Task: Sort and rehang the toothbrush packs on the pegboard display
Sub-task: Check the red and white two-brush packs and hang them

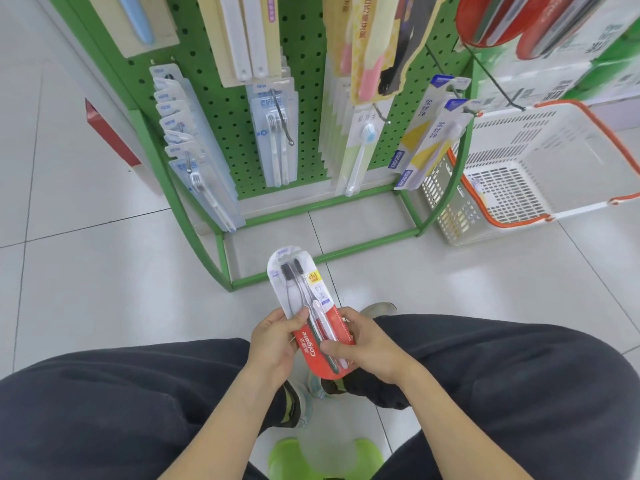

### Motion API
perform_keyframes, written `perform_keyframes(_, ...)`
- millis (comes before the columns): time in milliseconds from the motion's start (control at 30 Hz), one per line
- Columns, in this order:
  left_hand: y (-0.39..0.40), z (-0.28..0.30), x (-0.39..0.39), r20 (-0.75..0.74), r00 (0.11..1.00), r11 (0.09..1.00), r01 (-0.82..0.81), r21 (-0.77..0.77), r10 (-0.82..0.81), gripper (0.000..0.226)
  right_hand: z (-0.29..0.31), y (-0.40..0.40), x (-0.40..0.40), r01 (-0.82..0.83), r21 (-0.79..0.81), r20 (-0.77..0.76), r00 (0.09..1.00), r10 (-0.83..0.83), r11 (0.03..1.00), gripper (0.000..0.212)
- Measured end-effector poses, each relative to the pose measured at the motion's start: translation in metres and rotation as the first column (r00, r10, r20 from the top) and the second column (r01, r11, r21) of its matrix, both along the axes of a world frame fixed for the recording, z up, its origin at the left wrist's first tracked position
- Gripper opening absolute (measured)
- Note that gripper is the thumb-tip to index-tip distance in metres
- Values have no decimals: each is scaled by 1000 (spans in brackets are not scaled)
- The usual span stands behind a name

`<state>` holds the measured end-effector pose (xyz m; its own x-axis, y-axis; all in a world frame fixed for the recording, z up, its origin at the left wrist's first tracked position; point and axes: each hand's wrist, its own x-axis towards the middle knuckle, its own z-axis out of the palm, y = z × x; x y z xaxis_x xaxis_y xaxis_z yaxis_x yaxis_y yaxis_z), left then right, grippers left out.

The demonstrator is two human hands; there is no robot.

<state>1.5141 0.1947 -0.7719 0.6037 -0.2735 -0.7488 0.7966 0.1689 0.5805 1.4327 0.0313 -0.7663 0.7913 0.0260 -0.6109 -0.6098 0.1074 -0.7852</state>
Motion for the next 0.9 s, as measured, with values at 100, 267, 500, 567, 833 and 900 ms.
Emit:
perform_keyframes(100, 1, -1, 2, 23, 998, 998, -57, 1, 57, 27, 7, 2, 1, -47, 92, 4, 999, 47, 995, 54)
perform_keyframes(267, -1, 0, 2, 161, 984, 991, 50, 122, -70, 23, 8, 5, -1, 19, 46, 59, 998, -22, 999, 48)
perform_keyframes(500, -3, -2, -1, 205, 979, 978, -37, 203, -5, 14, 8, 2, -1, 2, 159, 55, 998, -11, 987, 55)
perform_keyframes(567, -1, -4, 0, 180, 983, 971, -76, 225, 35, 16, 6, 3, 0, 16, 175, 49, 998, -25, 984, 56)
perform_keyframes(833, -1, -10, -1, 130, 987, 953, -123, 277, 90, 23, 9, 6, 1, -1, 96, 62, 998, -4, 995, 58)
perform_keyframes(900, -2, -9, 1, 121, 992, 949, -75, 305, 40, 35, 8, 6, 0, 11, 54, 62, 998, -15, 998, 59)
